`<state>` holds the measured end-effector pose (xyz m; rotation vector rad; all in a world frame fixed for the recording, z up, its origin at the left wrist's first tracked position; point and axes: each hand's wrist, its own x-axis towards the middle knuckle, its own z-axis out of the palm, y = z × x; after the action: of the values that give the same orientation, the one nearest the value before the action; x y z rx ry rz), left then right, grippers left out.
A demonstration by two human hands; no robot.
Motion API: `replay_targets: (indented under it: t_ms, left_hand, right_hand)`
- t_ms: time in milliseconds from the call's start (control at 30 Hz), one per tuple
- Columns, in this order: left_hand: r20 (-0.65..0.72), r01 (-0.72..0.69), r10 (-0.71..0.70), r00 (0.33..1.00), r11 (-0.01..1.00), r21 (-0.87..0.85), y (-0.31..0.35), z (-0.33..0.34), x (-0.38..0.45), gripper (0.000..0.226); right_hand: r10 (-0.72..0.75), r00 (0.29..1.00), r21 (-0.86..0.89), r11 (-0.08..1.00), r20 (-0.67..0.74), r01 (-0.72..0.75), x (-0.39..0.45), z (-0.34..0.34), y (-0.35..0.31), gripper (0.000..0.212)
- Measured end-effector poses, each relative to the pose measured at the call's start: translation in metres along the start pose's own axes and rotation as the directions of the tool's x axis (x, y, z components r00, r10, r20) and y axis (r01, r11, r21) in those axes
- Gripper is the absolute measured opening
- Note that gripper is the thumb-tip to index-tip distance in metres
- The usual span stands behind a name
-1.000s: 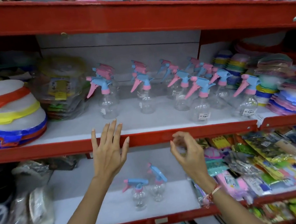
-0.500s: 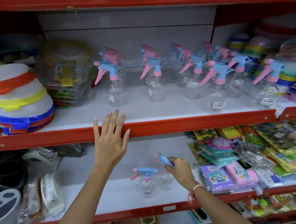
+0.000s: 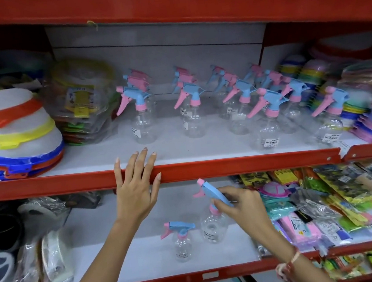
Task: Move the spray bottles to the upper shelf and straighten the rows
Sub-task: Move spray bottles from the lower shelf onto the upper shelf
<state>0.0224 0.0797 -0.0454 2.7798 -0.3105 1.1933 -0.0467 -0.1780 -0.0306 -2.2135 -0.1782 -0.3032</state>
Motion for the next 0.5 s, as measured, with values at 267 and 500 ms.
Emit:
replay_targets:
  t_ms: [267,500]
  left_hand:
    - [0.025,0.003,-0.002,1.0,1.0,-0.011,0.001,-0.002,-0.003,0.052]
    - [0.039,0.015,-0.013,0.999,0.999,-0.034,-0.001,0.002,-0.003,0.054]
  right_hand:
    - [-0.17,0.968,0.324,0.919,-0.183,0.223,0.024,-0.059,-0.085,0.018]
    - [-0.262,0.906,0.304,0.879,-0.333,0.366,0.084,-0.082,-0.118,0.018]
